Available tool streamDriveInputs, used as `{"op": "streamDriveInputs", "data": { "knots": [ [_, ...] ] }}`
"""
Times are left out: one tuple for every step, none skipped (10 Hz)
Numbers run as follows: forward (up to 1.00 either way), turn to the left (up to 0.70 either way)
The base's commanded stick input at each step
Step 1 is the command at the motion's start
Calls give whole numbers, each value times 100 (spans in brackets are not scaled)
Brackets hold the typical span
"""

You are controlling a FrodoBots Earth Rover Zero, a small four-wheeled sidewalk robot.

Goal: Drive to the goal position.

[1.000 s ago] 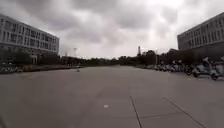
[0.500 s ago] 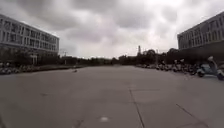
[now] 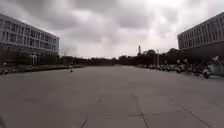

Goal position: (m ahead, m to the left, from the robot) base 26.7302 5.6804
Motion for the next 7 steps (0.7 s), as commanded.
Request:
{"op": "streamDriveInputs", "data": {
  "knots": [
    [70,0],
    [70,0],
    [70,0],
    [70,0],
    [70,0],
    [70,0],
    [70,0]
  ]
}}
